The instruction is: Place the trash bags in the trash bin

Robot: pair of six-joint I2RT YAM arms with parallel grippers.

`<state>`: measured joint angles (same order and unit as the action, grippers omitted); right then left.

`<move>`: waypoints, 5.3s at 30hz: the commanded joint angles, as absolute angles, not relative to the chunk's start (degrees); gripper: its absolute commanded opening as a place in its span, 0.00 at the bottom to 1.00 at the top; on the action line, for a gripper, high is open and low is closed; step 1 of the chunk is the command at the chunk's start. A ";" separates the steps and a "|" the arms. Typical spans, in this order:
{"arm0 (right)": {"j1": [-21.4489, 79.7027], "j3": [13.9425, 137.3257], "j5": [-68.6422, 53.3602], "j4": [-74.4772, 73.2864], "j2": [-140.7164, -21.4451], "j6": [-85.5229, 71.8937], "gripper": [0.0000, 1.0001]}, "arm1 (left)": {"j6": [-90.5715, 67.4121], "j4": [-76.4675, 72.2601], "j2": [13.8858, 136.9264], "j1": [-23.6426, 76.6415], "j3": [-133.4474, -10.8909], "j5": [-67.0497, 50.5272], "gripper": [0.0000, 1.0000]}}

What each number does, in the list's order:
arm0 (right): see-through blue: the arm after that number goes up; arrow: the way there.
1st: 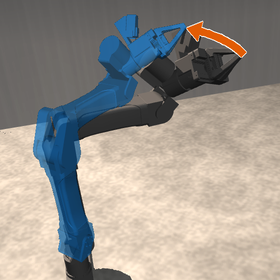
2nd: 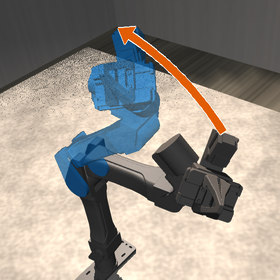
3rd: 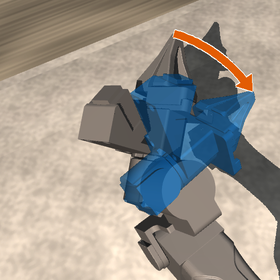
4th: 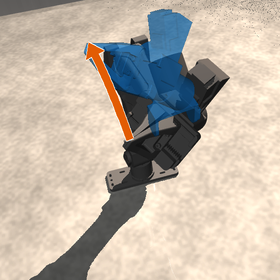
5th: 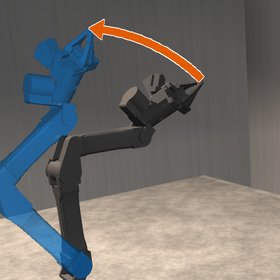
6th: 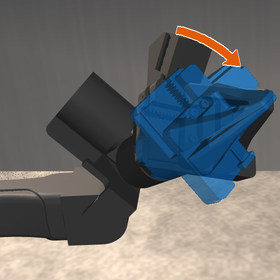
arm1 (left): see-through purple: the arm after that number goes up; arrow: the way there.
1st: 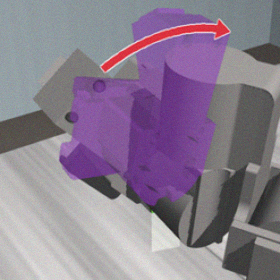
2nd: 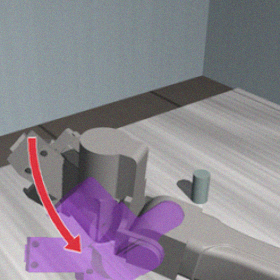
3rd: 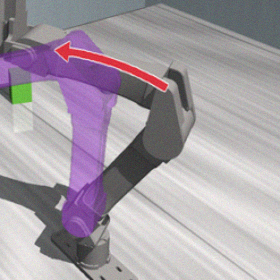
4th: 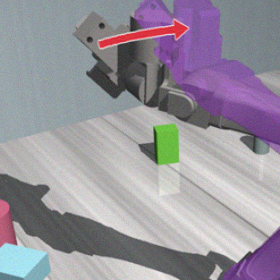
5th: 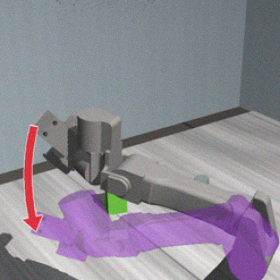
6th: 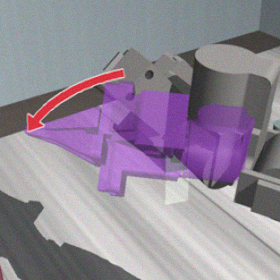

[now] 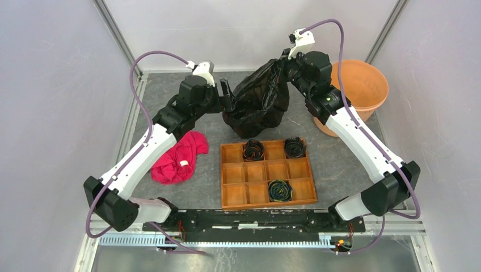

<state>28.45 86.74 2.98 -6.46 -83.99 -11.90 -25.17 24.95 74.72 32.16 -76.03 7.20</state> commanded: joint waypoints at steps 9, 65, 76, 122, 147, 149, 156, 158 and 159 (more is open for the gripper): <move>28.34 88.42 1.00 -5.21 -82.71 -10.42 0.01 | -24.28 18.36 72.67 32.05 -74.15 -10.77 0.96; 28.34 80.50 3.44 -8.00 -75.31 -2.57 0.25 | -24.09 10.87 62.69 19.05 -68.49 4.14 0.02; 28.32 85.14 -1.43 -21.73 -76.01 1.52 0.69 | -18.33 11.09 59.43 21.34 -63.43 12.33 0.02; 15.87 98.71 8.11 -41.53 -100.03 9.92 0.26 | -18.12 11.88 58.97 26.15 -62.02 18.48 0.02; 29.25 103.26 -9.63 -46.92 -99.54 9.91 0.35 | -22.09 12.96 57.83 22.83 -61.19 24.44 0.02; 29.25 106.28 -6.30 -48.30 -99.96 9.11 0.45 | -22.40 12.78 58.16 21.98 -61.26 23.08 0.02; 29.71 110.26 11.57 -54.85 -95.83 8.53 0.62 | -22.98 11.87 57.54 20.04 -60.63 20.57 0.02; 30.76 106.80 11.95 -53.41 -91.72 8.27 0.64 | -22.96 12.00 58.34 20.06 -60.72 20.58 0.02; 31.51 105.04 10.58 -52.03 -89.96 8.47 0.65 | -22.89 12.08 58.62 20.16 -60.85 20.57 0.02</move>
<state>29.80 107.96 5.65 -52.49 -97.95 8.84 -20.84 14.39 58.67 20.25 -60.66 20.91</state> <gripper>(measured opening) 0.636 0.028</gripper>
